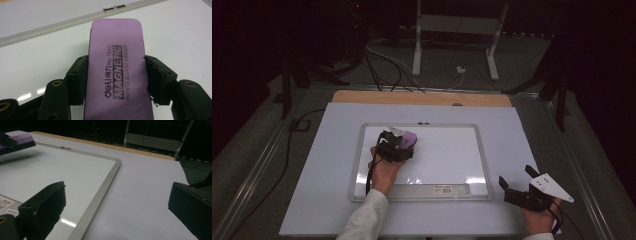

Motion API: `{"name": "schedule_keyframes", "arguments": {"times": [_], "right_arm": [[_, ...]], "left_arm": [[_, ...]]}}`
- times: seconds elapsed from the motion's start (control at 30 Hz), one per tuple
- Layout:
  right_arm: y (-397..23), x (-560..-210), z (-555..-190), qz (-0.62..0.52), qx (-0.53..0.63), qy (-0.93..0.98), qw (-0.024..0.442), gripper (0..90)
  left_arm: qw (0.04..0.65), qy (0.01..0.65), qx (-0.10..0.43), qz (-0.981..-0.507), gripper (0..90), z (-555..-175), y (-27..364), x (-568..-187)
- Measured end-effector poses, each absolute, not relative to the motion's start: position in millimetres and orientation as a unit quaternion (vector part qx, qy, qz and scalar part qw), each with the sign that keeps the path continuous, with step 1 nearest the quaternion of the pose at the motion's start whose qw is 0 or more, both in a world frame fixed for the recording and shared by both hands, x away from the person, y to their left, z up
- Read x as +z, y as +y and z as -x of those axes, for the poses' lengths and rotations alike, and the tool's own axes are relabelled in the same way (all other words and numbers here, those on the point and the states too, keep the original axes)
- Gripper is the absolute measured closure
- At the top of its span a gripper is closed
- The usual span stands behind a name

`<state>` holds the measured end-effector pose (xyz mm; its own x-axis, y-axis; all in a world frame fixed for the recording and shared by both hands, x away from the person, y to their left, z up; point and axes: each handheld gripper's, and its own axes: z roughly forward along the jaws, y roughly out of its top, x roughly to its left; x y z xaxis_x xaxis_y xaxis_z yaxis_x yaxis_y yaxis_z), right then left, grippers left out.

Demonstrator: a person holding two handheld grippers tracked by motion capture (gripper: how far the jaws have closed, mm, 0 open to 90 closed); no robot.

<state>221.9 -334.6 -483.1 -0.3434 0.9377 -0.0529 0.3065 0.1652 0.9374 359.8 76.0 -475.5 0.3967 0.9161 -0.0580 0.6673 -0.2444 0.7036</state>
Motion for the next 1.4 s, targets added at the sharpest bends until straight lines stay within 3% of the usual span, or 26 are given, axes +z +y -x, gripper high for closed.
{"name": "schedule_keyframes", "arguments": {"times": [0.83,1.4], "right_arm": [[-335,-483,-221,-0.458,0.457,0.681,0.344,1.8],[-335,-483,-222,-0.457,0.457,0.681,0.344,1.8]], "left_arm": [[0.303,0.571,0.223,-0.730,41.6,-382,127,-482],[0.268,0.603,0.227,-0.717,41.6,-395,140,-499]]}}
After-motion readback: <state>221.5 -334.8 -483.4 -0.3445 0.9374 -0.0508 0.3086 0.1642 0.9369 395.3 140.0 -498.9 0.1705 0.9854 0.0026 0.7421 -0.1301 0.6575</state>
